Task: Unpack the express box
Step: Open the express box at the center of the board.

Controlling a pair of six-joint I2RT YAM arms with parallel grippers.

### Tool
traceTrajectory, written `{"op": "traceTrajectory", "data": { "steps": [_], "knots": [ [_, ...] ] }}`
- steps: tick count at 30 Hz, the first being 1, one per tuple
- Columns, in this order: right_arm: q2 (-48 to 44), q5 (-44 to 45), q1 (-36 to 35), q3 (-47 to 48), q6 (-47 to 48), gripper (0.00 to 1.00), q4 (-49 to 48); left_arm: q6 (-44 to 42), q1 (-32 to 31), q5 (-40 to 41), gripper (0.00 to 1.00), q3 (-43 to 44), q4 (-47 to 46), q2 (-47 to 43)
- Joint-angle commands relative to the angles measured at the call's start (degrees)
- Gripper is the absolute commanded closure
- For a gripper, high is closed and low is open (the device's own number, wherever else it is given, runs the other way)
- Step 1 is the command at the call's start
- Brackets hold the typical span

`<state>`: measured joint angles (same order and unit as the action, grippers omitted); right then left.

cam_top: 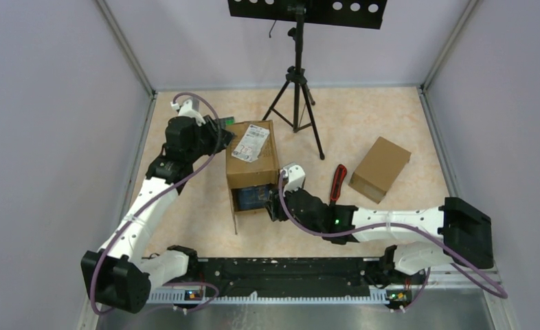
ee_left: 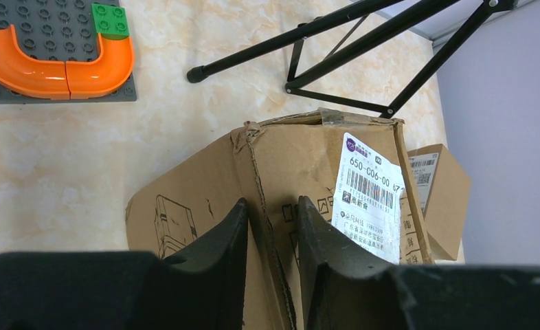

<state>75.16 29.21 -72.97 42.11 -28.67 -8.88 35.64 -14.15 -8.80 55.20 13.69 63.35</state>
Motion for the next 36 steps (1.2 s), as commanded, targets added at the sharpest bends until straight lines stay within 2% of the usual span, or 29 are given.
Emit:
{"op": "traceTrajectory", "data": {
  "steps": [1, 8, 13, 19, 24, 31, 36],
  "knots": [
    [2.2, -1.9, -0.9, 2.5, -2.5, 0.52, -5.4, 0.0, -0.1, -1.3, 0.74, -1.1, 7.7, 0.4],
    [10.8, 2.4, -1.0, 6.3, -2.4, 0.52, -7.0, 2.2, 0.0, -0.1, 0.80, -1.5, 7.8, -1.3],
    [13.1, 3.4, 0.9, 4.7, -2.0, 0.52, -9.0, 3.1, 1.0, 1.1, 0.84, -1.5, 8.2, -1.3],
    [12.5, -4.2, 3.4, -1.3, 1.3, 0.53, -14.0, 3.2, 3.9, 1.5, 0.85, -2.9, 8.6, -0.4],
    [14.2, -5.7, 3.4, -4.2, -0.4, 0.54, -14.3, 4.6, 5.2, 0.6, 0.87, -4.1, 8.7, 0.8],
    [8.7, -1.6, 3.4, -10.5, -3.1, 0.57, -13.3, 5.5, 6.0, 0.0, 0.90, -4.9, 8.9, 1.5],
    [-1.3, -0.1, 3.4, -10.7, -1.5, 0.56, -10.1, 3.7, 6.0, -2.3, 0.90, -3.5, 9.2, 2.3]
  ]
}}
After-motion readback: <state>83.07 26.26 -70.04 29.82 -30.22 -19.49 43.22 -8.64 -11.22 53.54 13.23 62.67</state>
